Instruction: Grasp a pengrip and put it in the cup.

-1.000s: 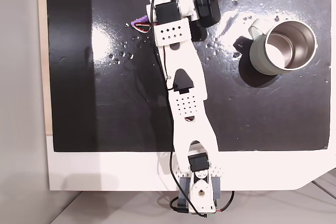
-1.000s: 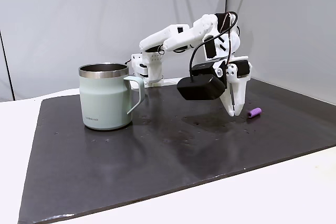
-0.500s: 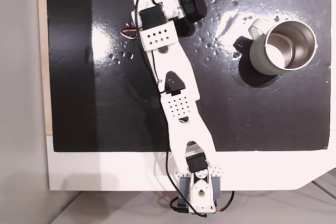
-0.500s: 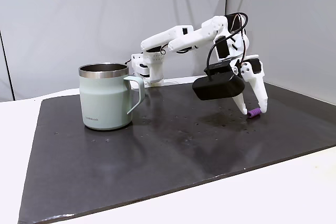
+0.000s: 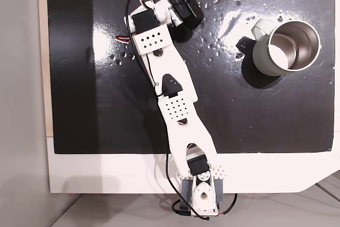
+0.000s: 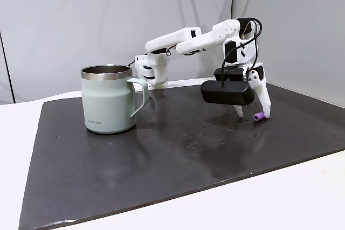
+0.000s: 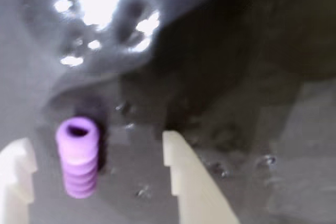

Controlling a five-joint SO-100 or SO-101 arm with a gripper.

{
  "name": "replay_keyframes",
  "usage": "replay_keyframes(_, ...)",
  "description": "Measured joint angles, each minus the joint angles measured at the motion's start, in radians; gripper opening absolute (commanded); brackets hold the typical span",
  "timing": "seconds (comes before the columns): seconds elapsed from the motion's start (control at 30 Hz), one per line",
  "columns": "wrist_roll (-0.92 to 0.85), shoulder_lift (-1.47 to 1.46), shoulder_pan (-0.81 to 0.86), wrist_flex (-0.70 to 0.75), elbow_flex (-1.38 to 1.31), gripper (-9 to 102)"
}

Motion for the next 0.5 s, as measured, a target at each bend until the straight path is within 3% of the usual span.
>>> replay_keyframes(0.1,-0.002,-0.012,-0.014,-0.003,-0.008,25)
replay_keyframes(0.5,-0.011,-0.084,-0.064,-0.02,-0.052,2)
